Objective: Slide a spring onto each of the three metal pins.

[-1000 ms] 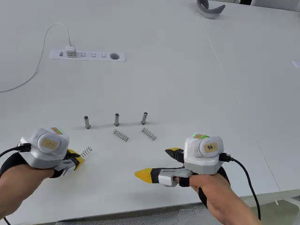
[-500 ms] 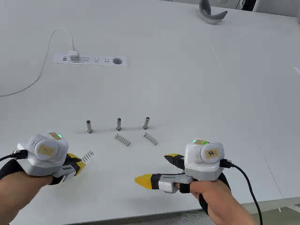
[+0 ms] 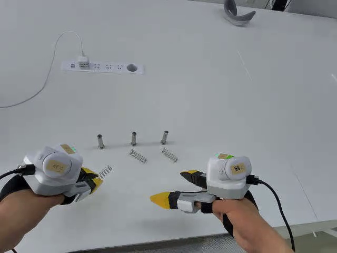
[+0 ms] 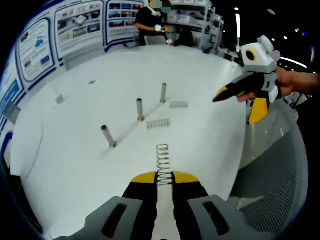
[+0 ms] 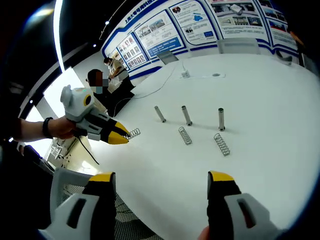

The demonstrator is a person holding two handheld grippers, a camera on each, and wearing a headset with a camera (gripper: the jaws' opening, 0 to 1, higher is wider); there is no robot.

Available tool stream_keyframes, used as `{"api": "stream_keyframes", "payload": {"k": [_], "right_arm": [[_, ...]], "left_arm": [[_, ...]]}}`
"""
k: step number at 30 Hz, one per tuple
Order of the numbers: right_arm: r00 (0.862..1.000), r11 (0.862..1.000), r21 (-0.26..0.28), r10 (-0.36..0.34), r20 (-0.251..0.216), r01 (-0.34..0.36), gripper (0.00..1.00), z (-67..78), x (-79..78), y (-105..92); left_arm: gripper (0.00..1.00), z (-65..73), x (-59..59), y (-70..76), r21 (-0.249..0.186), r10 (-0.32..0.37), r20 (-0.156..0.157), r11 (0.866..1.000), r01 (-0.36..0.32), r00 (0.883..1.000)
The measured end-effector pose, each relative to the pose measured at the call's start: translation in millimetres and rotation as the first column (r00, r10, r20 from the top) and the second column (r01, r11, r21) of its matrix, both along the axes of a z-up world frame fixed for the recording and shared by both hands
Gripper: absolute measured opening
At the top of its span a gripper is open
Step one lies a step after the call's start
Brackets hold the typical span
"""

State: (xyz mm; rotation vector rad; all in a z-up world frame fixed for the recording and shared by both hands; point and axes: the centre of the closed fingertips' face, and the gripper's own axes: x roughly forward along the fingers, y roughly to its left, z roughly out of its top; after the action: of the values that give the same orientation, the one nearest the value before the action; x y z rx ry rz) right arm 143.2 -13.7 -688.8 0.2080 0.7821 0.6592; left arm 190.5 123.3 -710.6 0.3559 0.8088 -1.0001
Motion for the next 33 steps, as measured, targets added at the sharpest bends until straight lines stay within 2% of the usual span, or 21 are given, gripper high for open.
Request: {"api": "stream_keyframes", "payload": {"k": [11,16,20,27,33], "right_arm": [[1.0,1.0,0.029,0.011,-0.006,-0.011,0.73,3.2,3.2,5.1],[1.0,0.998,0.061,0.009,-0.011,-0.008,0.7,6.3,4.4,9.2],[1.0,0.997,0.08,0.01,-0.014,-0.009,0.67,8.0,4.8,11.9],[1.0,0.989,0.149,0.007,-0.028,-0.003,0.57,15.1,5.8,20.0],[0.999,0.983,0.183,0.015,-0.044,-0.007,0.46,15.9,4.1,24.7]], "left_arm": [[0.1,11.2,-14.6,-24.6,-0.014,-0.078,0.014,0.997,0.079,0.997],[0.1,12.0,-21.6,-37.4,-0.021,-0.116,0.017,0.993,0.117,0.993],[0.1,15.2,-31.4,-49.5,-0.024,-0.161,0.023,0.987,0.161,0.987],[0.1,20.2,-47.7,-68.4,-0.032,-0.223,0.031,0.974,0.224,0.974],[0.1,25.1,-57.5,-80.3,-0.039,-0.263,0.039,0.964,0.264,0.964]]}}
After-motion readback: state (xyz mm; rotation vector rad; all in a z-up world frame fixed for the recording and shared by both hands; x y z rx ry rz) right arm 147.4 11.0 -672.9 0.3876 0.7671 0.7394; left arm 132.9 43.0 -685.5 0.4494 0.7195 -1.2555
